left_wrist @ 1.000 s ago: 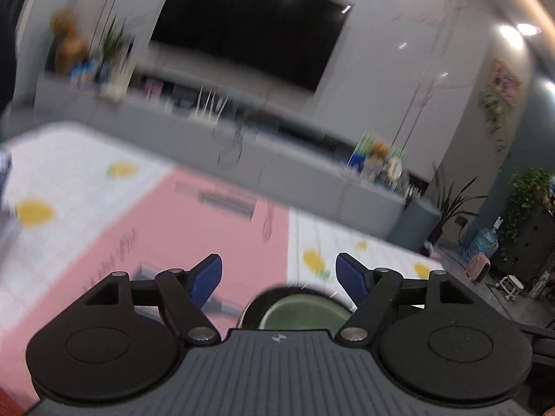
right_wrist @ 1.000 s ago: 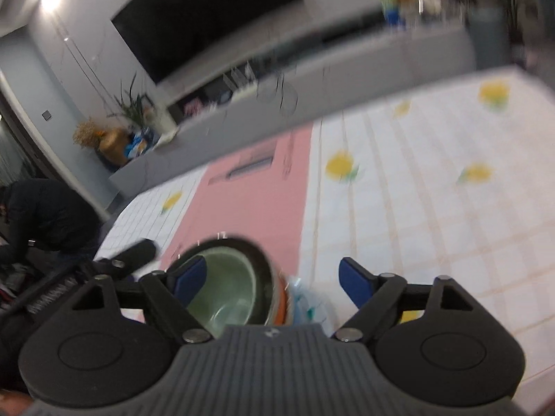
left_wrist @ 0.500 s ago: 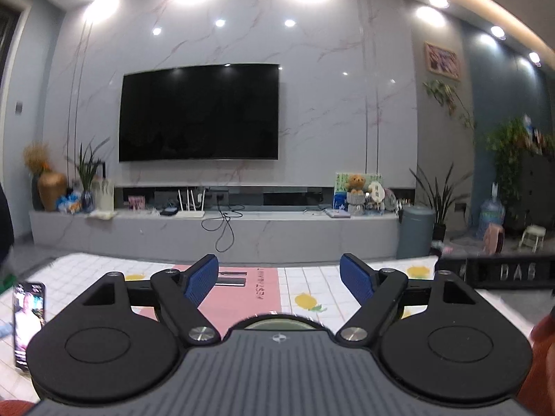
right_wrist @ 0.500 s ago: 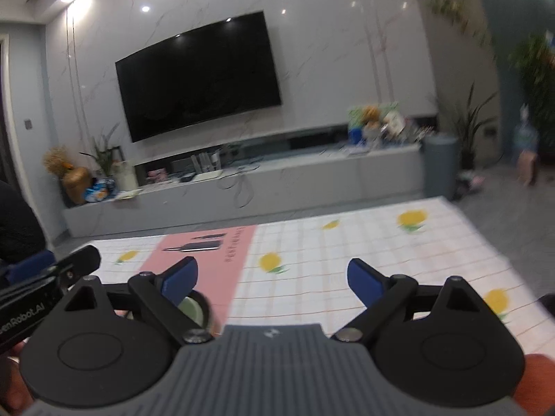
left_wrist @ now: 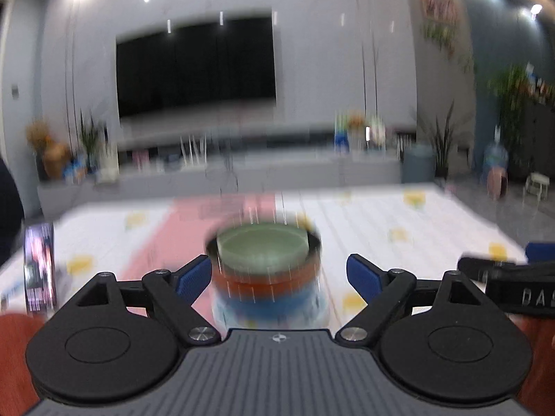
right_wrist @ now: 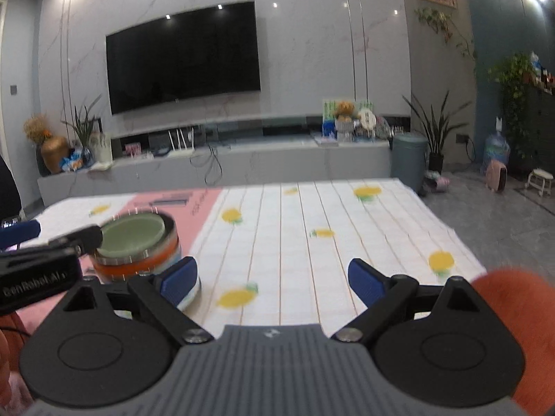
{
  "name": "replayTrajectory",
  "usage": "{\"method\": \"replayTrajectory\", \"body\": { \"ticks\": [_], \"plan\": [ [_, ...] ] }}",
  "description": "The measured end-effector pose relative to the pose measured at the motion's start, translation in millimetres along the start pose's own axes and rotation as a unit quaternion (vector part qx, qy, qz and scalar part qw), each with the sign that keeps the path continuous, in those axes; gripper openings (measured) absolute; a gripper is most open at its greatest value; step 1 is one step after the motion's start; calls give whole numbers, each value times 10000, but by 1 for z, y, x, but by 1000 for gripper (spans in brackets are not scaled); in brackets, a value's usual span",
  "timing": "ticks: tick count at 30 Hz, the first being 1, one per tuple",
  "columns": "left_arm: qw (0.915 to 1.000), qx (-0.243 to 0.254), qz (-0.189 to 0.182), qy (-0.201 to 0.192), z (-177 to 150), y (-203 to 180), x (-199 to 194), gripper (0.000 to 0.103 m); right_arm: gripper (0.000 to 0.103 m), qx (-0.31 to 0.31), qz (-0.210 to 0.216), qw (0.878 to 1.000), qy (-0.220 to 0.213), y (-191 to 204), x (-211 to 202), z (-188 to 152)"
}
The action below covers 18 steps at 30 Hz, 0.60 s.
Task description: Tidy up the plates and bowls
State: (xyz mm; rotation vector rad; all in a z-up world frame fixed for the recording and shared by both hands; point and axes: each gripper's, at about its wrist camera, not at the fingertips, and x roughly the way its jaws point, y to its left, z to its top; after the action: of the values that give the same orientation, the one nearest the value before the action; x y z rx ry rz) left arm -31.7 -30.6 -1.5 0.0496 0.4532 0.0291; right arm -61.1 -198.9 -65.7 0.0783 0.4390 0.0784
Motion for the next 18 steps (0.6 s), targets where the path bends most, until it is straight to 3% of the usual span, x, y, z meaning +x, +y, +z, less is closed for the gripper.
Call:
{"method": "replayTrajectory", "body": {
  "ticks": [4,6,9,18],
  "plan": [
    [9980,-33,-23,632,-13,-1,9,102,92,336,-330,9981,386,-13,6,-15],
    [9972,94,22,744,-18,-4,15,102,92,522,-346,9961,628,-20,12,-22],
    [9959,263,69,867,-24,-9,25,102,92,269,-322,9970,652,-10,15,-28],
    [9918,194,103,1255,-45,-8,41,102,92,86,-151,9937,1112,-2,40,-36]
  ]
}}
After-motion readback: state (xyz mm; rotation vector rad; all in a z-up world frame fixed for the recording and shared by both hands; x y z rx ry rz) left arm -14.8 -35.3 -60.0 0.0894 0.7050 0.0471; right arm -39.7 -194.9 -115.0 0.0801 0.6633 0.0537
